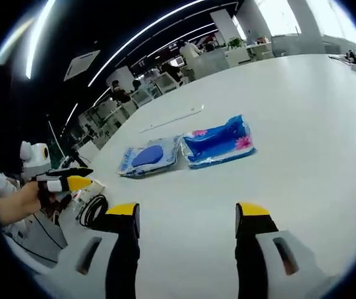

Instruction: Arrange the tabletop items into an orderly group along one side of the table until the central work area is clear of visible clutter.

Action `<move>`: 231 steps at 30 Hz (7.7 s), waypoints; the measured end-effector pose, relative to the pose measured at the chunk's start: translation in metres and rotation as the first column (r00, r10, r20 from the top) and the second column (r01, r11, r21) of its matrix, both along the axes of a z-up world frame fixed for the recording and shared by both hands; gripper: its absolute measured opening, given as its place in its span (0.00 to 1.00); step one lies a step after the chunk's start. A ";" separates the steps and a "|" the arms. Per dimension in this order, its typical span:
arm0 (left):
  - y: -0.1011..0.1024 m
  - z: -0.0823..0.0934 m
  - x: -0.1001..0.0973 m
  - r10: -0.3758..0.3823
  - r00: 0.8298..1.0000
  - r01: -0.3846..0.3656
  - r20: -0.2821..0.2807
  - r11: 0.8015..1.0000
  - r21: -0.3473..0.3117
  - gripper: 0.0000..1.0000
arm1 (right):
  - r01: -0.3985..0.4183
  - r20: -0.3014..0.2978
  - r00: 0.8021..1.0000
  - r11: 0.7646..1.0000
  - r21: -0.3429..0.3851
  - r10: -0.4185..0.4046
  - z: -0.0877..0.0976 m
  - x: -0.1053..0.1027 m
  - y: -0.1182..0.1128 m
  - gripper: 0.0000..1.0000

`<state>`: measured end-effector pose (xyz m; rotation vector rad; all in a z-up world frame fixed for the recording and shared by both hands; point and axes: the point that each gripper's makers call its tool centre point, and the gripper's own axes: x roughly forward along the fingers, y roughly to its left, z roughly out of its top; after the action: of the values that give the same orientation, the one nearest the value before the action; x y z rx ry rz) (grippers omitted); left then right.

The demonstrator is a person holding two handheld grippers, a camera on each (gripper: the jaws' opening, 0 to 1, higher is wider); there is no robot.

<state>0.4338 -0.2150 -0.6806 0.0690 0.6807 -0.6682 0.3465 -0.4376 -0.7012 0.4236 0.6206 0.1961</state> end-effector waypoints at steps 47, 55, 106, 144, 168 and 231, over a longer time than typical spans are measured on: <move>0.036 -0.080 -0.063 -0.053 0.996 0.068 -0.073 0.972 0.224 0.30 | 0.121 -0.013 0.993 0.980 0.161 -0.121 -0.005 -0.066 0.015 0.54; 0.037 -0.078 -0.069 -0.092 0.993 0.107 -0.075 0.969 0.223 0.12 | 0.101 -0.015 0.995 0.981 0.165 -0.100 -0.007 -0.067 0.022 0.52; -0.107 0.124 -0.178 -0.627 0.771 0.258 -0.111 0.467 -0.846 0.09 | -0.216 0.256 0.961 0.864 0.456 0.105 0.048 -0.058 0.093 0.70; -0.076 0.102 -0.149 -0.462 0.875 0.133 -0.146 0.517 -0.845 0.12 | -0.274 0.341 0.940 0.669 0.691 0.034 0.092 -0.067 0.094 0.03; -0.059 0.072 -0.116 -0.229 0.968 0.097 -0.101 0.715 -0.693 0.49 | -0.302 0.305 0.943 0.736 0.606 0.137 0.102 -0.049 0.095 0.02; 0.065 0.086 -0.101 0.143 0.989 -0.137 -0.051 0.708 -0.693 0.62 | 0.170 0.018 0.983 0.937 0.307 -0.184 -0.032 0.041 -0.041 0.07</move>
<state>0.3326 -0.1504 -0.5948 -0.6836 0.3818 -0.7401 0.3872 -0.4783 -0.7332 0.7680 0.5039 0.1289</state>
